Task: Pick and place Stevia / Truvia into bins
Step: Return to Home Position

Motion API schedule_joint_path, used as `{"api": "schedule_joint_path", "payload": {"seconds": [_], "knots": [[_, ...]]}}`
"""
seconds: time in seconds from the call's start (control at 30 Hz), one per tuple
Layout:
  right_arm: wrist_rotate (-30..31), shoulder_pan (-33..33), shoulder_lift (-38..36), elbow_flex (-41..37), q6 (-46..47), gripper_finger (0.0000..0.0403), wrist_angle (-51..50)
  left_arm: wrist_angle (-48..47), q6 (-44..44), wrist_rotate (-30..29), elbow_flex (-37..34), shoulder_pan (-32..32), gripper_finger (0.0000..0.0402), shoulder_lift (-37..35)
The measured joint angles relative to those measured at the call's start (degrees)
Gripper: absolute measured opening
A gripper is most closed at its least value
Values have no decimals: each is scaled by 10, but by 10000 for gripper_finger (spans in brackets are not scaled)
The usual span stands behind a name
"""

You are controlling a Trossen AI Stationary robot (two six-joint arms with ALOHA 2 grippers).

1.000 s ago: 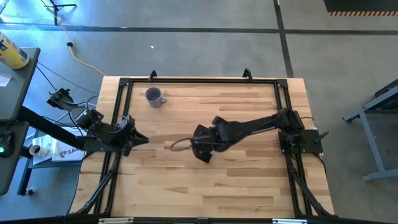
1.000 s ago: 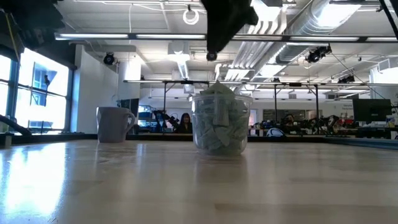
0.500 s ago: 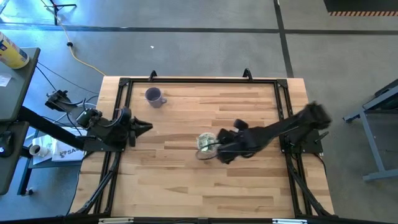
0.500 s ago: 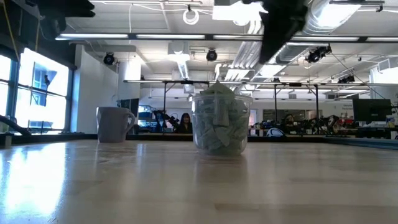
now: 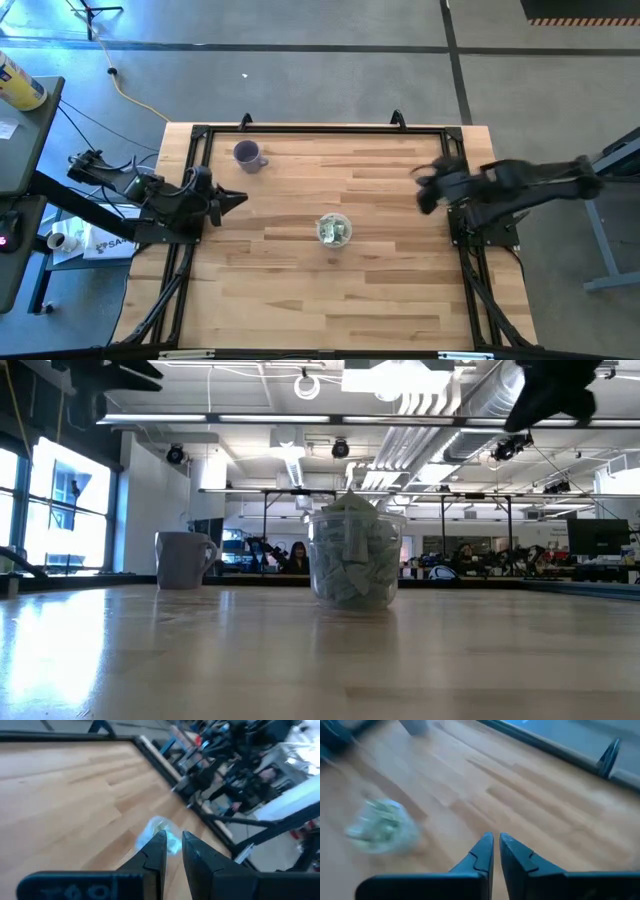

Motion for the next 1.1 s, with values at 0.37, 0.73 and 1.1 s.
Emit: {"api": "schedule_joint_path", "payload": {"seconds": [0.37,0.73,1.1], "knots": [[-115,8,-242,-111,-256,37,300,222,295,53,-41,40,97,-4],[-175,-20,-468,-348,-259,40,465,502,335,376,-240,239,97,-24],[-213,-36,-464,-423,-226,41,527,512,287,446,-332,311,97,-81]]}}
